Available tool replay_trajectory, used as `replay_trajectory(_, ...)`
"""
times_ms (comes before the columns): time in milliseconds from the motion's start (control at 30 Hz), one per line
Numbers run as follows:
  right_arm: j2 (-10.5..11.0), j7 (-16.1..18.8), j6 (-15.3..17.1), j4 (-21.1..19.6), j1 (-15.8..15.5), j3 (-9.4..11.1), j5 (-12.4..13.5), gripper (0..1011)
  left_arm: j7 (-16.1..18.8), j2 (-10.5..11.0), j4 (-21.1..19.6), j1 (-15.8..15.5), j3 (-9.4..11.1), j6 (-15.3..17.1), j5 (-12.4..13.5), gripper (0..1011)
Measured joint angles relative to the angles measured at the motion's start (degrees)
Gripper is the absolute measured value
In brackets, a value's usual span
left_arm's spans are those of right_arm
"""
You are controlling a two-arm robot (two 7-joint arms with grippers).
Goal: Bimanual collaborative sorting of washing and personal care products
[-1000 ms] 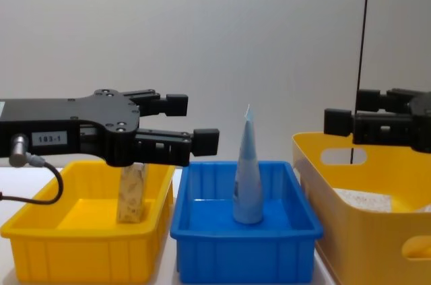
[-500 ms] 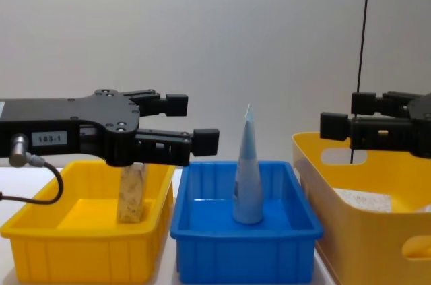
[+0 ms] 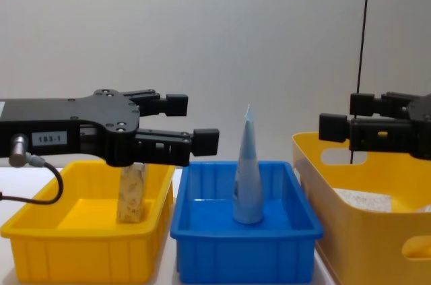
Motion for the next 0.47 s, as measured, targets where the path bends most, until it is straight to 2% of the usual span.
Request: replay_trajectory(467, 0.04, 0.08, 0.00, -0.07, -0.06, -0.05, 0.04, 1002, 0.00, 0.00, 0.00, 0.00, 0.00, 0.00, 0.00, 1002)
